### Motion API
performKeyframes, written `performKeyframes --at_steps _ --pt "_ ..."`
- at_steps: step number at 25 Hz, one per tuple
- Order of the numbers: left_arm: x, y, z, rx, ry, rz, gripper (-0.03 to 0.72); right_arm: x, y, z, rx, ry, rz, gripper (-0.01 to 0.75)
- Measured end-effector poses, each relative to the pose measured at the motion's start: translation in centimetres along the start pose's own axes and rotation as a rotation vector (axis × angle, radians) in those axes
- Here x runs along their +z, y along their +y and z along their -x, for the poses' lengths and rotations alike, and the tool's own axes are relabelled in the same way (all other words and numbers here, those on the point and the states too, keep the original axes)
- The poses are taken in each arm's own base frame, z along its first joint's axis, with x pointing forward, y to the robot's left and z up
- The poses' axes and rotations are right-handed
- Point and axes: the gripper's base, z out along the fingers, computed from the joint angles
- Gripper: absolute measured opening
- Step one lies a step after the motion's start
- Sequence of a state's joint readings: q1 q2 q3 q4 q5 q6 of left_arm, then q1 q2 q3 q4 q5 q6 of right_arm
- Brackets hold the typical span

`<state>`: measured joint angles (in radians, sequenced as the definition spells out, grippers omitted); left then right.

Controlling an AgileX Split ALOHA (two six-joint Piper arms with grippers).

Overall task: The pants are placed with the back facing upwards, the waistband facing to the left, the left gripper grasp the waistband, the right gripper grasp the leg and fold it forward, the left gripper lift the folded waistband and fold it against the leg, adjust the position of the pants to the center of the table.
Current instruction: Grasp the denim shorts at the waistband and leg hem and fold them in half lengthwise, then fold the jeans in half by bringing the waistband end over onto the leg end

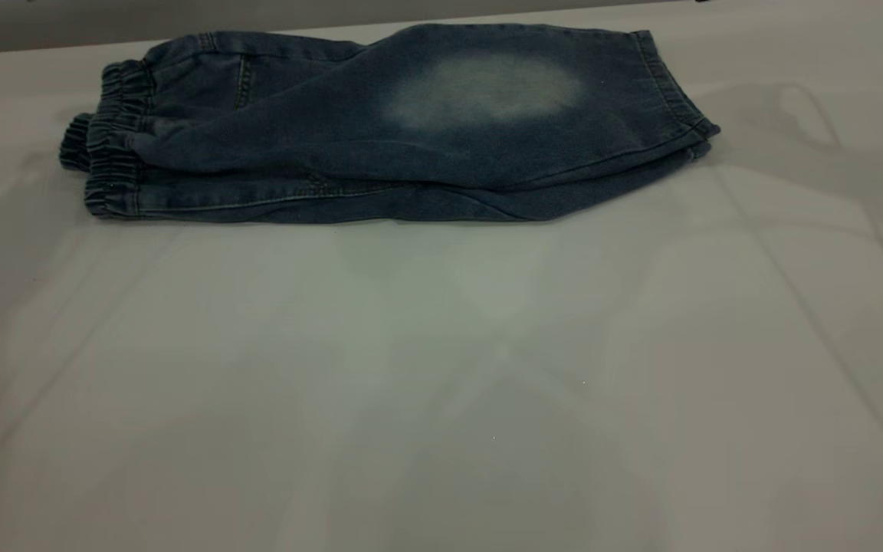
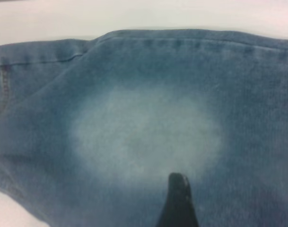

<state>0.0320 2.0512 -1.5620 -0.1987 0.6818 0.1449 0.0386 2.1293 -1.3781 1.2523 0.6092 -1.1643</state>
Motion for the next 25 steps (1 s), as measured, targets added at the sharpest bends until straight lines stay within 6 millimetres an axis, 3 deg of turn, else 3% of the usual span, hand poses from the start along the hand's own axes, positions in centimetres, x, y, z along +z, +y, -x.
performKeyframes --at_steps 2,6,11,25 --pt "-0.4 0.8 -0.2 0.008 0.03 0.024 0.549 0.1 0.7 0.1 -0.003 0.025 0.0 0.485" --pt "0.5 1.8 -1.6 -0.003 0.138 0.049 0.549 0.9 2.2 -0.5 -0.031 0.094 -0.007 0.485" --pt "1.6 3.2 -2.1 -0.019 0.149 0.073 0.549 1.6 3.3 -0.8 -0.052 0.115 -0.002 0.485" --pt "8.9 3.6 -4.7 -0.115 0.213 0.015 0.549 1.6 3.2 -0.9 -0.031 0.128 -0.008 0.485"
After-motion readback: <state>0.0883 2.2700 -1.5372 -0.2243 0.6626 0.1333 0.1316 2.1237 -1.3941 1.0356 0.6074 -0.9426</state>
